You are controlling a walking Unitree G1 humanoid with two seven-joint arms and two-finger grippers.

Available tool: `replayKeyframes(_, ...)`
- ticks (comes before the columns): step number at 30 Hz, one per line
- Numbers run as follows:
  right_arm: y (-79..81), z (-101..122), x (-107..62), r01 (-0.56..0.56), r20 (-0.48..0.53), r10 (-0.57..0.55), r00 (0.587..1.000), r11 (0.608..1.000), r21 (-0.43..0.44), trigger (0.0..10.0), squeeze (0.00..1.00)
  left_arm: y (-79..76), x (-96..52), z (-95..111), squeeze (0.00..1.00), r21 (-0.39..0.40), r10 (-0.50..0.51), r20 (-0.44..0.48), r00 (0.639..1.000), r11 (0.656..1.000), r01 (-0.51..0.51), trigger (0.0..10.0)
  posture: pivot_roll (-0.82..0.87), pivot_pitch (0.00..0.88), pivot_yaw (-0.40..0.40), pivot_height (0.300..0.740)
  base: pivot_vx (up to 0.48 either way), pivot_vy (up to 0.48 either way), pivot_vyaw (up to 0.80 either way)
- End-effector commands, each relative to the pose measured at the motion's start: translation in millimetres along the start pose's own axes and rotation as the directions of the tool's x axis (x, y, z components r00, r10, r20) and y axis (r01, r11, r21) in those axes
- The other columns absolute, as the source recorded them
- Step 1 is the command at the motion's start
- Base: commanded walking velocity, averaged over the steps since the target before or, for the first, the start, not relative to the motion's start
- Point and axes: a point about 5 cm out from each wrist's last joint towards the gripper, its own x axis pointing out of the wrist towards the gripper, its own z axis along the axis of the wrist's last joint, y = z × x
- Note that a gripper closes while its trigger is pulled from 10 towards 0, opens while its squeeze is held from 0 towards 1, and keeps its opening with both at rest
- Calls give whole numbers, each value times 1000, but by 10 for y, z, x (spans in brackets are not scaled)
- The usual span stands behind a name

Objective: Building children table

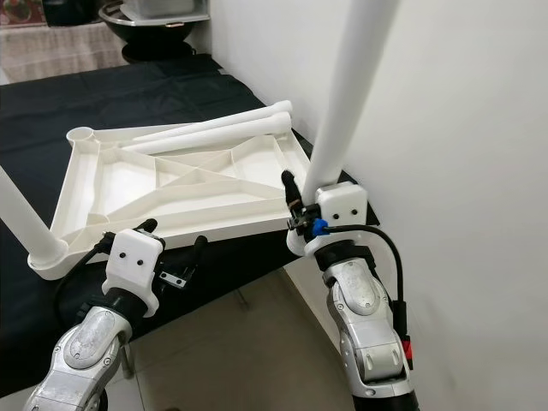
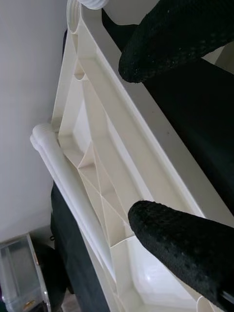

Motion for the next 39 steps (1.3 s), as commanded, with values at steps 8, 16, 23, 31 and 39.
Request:
replayKeyframes(8, -73, -84, -330, -12, -103, 5, 995, 998, -66, 10000, 0, 6, -128, 40, 0, 28, 5, 3, 1000, 1000, -5, 10000, -20, 0, -30, 740, 0, 0, 0)
replayKeyframes(16, -28, -72, -300, -32, -114, 24, 993, 997, -68, 10000, 0, -18, -140, 46, 0, 28, -10, -1, 1000, 1000, 10, 10000, -18, 0, -34, 740, 0, 0, 0)
replayKeyframes(23, 0, -106, -260, -64, -126, 55, 990, 995, -73, 10000, 0, 36, -161, -39, 0, 115, -52, -27, 998, 992, 55, 10000, -19, 0, -27, 740, 0, 0, 0)
replayKeyframes(31, -45, -65, -152, -59, -113, 50, 992, 995, -75, 10000, 0, 96, -107, 1, 0, 146, -31, -7, 999, 989, 32, 10000, -22, 0, -35, 740, 0, 0, 0)
replayKeyframes(39, -41, -13, -86, -61, -88, 54, 995, 995, -77, 10000, 0, 82, -64, 30, 0, 147, -27, 4, 1000, 989, 26, 10000, -24, 0, -37, 740, 0, 0, 0)
